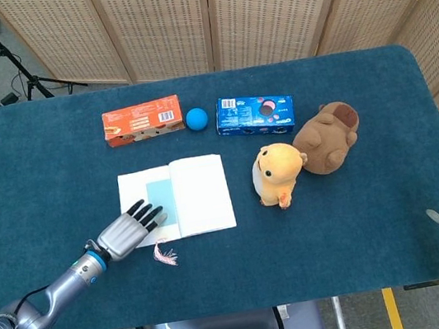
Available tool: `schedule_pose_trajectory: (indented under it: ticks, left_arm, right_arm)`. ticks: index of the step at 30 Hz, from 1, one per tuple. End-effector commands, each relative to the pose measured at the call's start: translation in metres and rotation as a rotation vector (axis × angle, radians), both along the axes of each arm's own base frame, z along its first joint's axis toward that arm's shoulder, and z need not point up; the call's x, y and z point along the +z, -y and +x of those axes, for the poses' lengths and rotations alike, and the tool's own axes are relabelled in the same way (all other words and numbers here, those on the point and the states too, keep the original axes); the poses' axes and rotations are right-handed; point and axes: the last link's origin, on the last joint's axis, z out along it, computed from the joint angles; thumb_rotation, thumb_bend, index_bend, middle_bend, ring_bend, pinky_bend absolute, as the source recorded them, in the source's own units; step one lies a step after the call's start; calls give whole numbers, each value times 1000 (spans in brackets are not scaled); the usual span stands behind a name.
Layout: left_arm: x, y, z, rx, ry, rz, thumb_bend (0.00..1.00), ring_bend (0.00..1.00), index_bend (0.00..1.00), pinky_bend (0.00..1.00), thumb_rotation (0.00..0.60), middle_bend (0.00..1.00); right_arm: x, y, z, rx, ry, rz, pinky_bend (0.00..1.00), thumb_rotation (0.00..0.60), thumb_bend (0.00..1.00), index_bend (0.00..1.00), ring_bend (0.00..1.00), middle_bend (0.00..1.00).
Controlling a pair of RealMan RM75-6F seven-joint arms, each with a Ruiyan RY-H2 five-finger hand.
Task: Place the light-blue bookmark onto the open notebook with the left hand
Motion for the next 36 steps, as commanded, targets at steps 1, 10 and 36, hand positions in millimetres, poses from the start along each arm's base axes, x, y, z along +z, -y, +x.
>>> schedule_pose_trajectory:
  ticks: [1,10,36]
  left_arm:
    - [0,0,1,-5,5,0,1000,0,0,0,600,0]
    - [6,1,2,-13,24,11,1000,0,0,0,600,0]
    - [149,31,-62,422,520,546,0,0,0,0,600,0]
  right_arm:
    - [0,0,0,0,0,-1,0,600,0,0,0,0]
    - [0,0,-1,-5,1,3,0,600,0,0,0,0]
    - [0,-5,5,21,0,-5,0,600,0,0,0,0]
